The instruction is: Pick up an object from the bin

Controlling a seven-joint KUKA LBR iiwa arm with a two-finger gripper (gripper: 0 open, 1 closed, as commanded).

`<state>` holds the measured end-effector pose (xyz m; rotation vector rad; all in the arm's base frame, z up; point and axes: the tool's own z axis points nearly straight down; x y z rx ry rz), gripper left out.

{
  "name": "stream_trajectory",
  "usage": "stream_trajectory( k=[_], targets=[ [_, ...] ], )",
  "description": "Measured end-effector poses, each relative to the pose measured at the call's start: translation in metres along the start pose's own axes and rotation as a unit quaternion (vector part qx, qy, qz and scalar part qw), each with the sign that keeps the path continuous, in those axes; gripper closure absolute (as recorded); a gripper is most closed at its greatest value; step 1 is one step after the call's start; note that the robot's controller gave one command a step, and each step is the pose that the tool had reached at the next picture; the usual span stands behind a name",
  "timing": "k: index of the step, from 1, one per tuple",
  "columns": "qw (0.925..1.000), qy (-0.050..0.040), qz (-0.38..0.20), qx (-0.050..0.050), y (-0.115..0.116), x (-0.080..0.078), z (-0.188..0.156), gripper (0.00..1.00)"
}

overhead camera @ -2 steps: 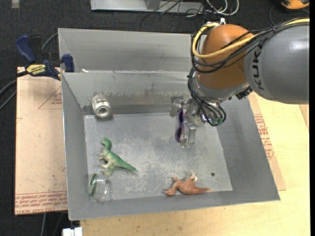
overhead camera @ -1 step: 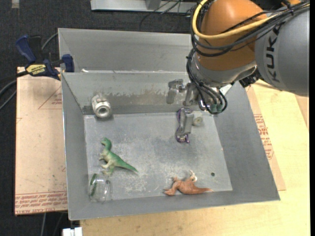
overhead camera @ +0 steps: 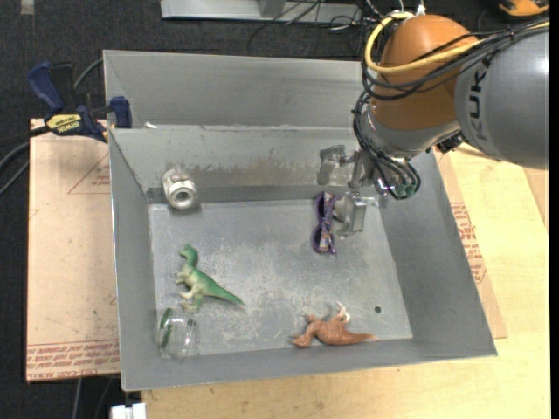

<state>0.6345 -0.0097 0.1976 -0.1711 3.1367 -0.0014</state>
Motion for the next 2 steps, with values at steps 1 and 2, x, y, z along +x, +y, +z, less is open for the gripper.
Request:
stream_trajectory(
  k=[1, 2],
  targets=[
    [0.9939, 0.0026, 0.111, -0.002, 0.013, 0.033, -0.013, 0.0],
    [0.9997, -0.0033, -0.025, 0.0, -0.022, 0.0, 0.065, 0.0]
  ],
)
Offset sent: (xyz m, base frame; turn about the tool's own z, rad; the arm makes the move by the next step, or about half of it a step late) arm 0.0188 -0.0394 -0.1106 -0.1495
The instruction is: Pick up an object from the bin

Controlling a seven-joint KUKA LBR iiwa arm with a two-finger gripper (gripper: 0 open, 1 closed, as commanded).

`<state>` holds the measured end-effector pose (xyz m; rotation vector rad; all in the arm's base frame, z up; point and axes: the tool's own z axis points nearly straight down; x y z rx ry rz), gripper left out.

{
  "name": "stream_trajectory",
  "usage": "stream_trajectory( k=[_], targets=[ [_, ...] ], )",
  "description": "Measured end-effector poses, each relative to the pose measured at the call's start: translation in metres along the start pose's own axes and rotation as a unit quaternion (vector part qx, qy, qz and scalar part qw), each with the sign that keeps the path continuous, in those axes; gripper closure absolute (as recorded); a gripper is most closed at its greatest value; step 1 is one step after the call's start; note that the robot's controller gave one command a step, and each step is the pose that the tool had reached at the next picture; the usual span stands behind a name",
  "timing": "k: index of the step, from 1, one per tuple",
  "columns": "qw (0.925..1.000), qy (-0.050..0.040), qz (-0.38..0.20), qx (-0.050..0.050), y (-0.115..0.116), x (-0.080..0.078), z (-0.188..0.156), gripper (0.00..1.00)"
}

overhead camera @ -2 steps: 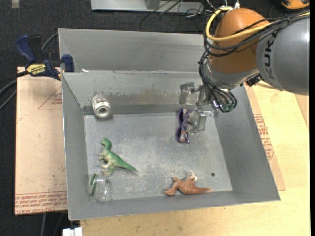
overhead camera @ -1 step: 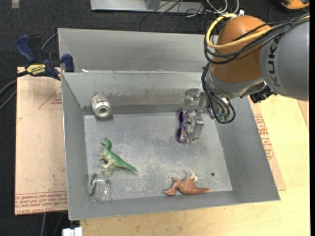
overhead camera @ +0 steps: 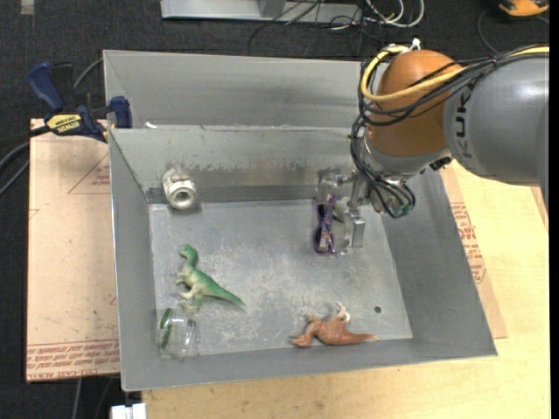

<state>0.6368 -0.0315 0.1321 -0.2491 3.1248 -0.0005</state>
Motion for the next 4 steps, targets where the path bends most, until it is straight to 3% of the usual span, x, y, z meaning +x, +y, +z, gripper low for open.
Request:
stream_trajectory(
  k=[1, 2, 3, 4],
  targets=[
    [0.9986, 0.0046, 0.052, -0.003, 0.014, 0.048, 0.052, 0.0],
    [0.9981, -0.0011, 0.061, -0.001, 0.001, 0.024, 0.037, 0.0],
    [0.9963, 0.0018, 0.086, -0.003, -0.016, -0.018, 0.06, 1.0],
    [0.9962, 0.0018, 0.087, -0.003, -0.016, -0.018, 0.06, 1.0]
  ],
)
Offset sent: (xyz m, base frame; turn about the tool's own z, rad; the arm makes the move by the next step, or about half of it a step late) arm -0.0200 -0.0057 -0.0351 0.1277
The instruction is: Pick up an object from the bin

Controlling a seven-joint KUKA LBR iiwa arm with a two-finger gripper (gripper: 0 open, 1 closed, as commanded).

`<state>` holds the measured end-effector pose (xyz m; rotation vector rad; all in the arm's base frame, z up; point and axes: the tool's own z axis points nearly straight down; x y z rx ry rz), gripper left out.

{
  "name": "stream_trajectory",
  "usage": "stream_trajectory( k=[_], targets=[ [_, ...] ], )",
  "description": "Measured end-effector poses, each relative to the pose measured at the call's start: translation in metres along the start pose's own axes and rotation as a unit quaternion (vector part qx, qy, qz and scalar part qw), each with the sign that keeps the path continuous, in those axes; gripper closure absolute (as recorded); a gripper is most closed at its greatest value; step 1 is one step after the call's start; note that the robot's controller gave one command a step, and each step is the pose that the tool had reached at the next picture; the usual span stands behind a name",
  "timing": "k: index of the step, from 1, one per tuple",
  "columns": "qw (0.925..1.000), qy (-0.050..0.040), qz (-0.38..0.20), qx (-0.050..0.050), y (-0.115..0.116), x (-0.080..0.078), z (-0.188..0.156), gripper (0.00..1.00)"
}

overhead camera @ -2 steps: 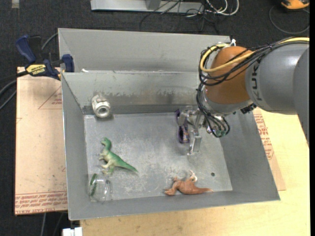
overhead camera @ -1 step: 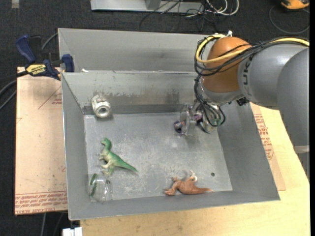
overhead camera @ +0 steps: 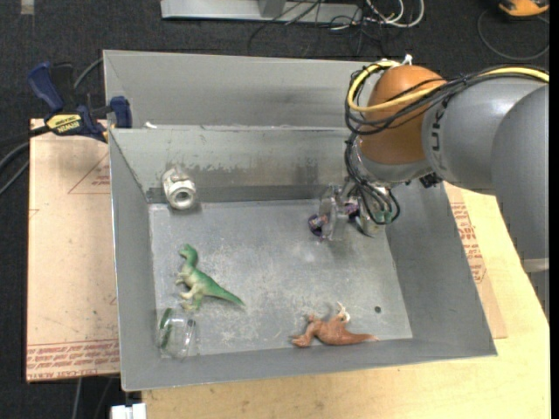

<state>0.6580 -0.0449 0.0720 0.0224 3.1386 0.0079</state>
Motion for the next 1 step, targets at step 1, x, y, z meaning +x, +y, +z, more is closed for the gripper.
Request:
stream_trajectory(
  k=[1],
  targets=[
    [1.0, 0.0005, -0.006, 0.0, -0.0003, 0.0087, -0.1016, 1.0]
  ],
)
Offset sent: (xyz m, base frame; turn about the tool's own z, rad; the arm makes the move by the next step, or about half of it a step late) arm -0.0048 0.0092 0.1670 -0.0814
